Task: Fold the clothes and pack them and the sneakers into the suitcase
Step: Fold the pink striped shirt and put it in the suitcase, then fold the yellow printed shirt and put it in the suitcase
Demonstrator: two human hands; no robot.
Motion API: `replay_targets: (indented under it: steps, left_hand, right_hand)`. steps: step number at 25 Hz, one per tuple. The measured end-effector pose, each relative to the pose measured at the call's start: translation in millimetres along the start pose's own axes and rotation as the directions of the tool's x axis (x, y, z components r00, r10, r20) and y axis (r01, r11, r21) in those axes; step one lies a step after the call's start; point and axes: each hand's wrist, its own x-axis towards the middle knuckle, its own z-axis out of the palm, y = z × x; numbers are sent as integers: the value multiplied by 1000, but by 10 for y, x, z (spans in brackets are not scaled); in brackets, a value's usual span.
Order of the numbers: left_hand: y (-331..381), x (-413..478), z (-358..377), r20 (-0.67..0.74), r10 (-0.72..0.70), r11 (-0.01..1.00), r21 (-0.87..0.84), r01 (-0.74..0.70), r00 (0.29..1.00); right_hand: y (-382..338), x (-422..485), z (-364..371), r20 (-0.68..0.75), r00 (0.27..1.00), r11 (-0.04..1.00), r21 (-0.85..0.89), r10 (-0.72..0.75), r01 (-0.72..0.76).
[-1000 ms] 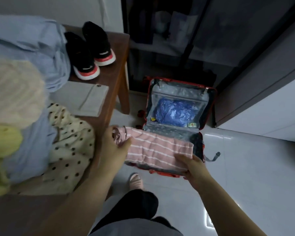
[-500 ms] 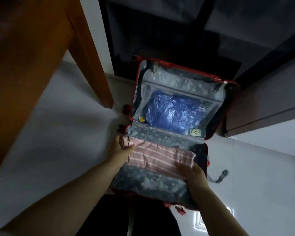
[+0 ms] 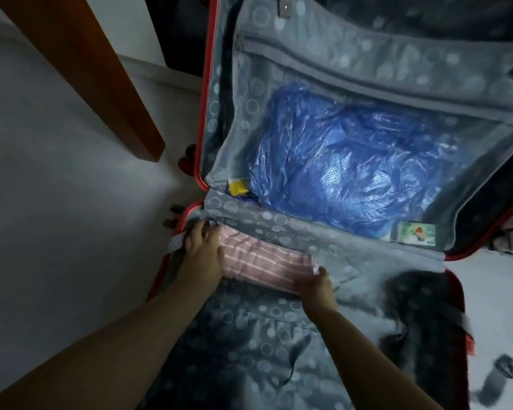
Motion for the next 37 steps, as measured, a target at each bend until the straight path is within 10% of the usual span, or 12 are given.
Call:
replay_targets:
  steps: [3, 6, 15, 22, 28, 37]
  left_hand:
    - [-79, -164, 206, 76, 357, 882, 301, -363, 931]
    - [-121, -205, 104, 413, 234, 788, 450, -421, 880]
    - [818, -1293, -2551, 495, 158, 852, 370, -372, 854]
    - [1544, -2444, -5445, 263, 27, 956, 276, -102, 964]
    - [898, -3317, -6914, -104, 62, 997, 56, -56, 993]
    - [-1041, -4449, -8218, -203, 24, 1000, 19, -21, 979]
  right_hand:
    - [4, -165, 53, 124, 943, 753, -574, -308, 322]
    - [-105, -265, -1, 462, 840, 428, -723, -286, 543]
    - [-1261, -2507, -1241, 343, 916, 760, -532, -208, 373]
    - [-2798, -4959, -2188, 345, 835, 681, -483, -429, 550]
    - [-3513, -6323, -1830, 296, 731, 611, -408, -615, 679]
    - [-3845, -8090, -414, 267, 681, 652, -202, -681, 731]
